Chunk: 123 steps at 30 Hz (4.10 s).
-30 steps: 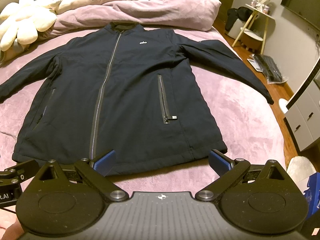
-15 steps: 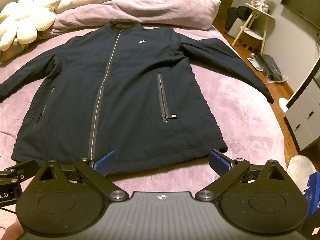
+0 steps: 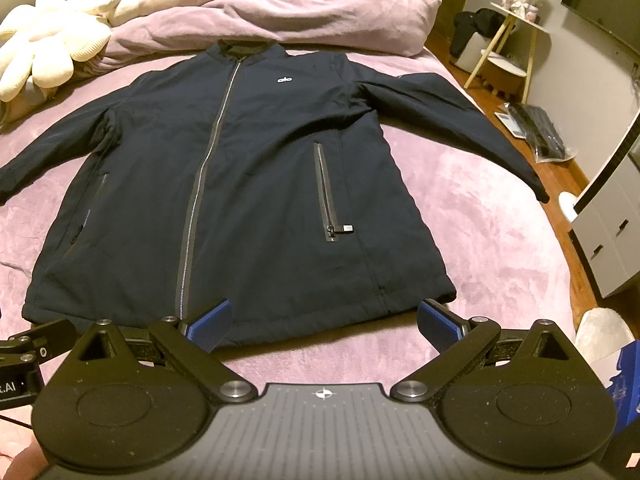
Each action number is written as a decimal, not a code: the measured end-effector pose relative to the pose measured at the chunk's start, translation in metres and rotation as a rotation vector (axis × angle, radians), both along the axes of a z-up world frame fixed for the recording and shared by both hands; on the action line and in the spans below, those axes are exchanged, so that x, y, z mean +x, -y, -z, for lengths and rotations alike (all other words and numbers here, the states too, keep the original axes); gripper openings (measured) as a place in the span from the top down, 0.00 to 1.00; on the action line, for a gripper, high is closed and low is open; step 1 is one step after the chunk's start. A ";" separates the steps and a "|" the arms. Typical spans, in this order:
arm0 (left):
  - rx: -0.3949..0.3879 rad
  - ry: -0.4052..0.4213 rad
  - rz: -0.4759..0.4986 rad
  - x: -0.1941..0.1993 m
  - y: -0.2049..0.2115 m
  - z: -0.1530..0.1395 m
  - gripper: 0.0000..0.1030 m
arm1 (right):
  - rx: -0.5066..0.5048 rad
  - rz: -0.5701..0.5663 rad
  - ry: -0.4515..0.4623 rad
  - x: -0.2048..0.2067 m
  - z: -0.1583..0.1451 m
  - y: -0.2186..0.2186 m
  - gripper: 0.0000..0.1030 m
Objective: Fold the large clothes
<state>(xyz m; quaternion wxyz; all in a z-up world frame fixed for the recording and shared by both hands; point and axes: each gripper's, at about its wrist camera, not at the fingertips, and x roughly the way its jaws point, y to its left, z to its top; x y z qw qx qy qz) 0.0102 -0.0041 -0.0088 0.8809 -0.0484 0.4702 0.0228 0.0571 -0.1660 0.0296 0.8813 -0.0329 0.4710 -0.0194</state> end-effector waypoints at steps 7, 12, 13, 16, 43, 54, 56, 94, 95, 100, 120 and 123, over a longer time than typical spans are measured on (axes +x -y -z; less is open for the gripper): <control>-0.001 -0.008 -0.008 0.002 0.000 0.003 0.00 | 0.012 0.001 -0.012 0.002 0.005 0.002 0.04; -0.019 -0.018 -0.014 0.006 -0.002 0.009 0.00 | 0.028 0.002 -0.021 0.005 0.010 0.004 0.04; -0.025 -0.022 -0.014 0.007 -0.002 0.010 0.00 | 0.032 0.000 -0.019 0.005 0.011 0.005 0.04; -0.036 -0.028 -0.016 0.010 -0.004 0.013 0.00 | 0.045 -0.004 -0.014 0.005 0.013 0.007 0.04; -0.001 0.040 -0.162 0.177 -0.036 0.088 0.00 | 1.066 0.813 0.407 0.182 0.149 0.331 0.52; 0.065 -0.036 -0.214 0.209 -0.043 0.128 0.00 | 1.245 1.120 0.462 0.231 0.238 0.401 0.88; 0.042 -0.035 -0.223 0.208 -0.047 0.128 0.00 | 1.220 1.109 0.429 0.240 0.240 0.407 0.90; -0.587 0.028 -0.117 0.348 -0.063 0.134 0.38 | 0.677 0.067 0.236 0.206 0.131 0.160 0.56; -0.608 0.021 -0.126 0.352 -0.063 0.136 0.60 | 0.685 0.073 0.227 0.208 0.135 0.161 0.56; -0.604 0.020 -0.088 0.368 -0.063 0.127 0.85 | 0.708 0.070 0.199 0.229 0.141 0.148 0.56; -0.074 0.266 -0.193 0.411 -0.131 0.054 0.85 | 0.921 0.340 0.212 0.389 0.177 0.126 0.70; -0.075 0.254 -0.180 0.418 -0.127 0.065 0.85 | 0.863 0.364 0.262 0.391 0.173 0.146 0.89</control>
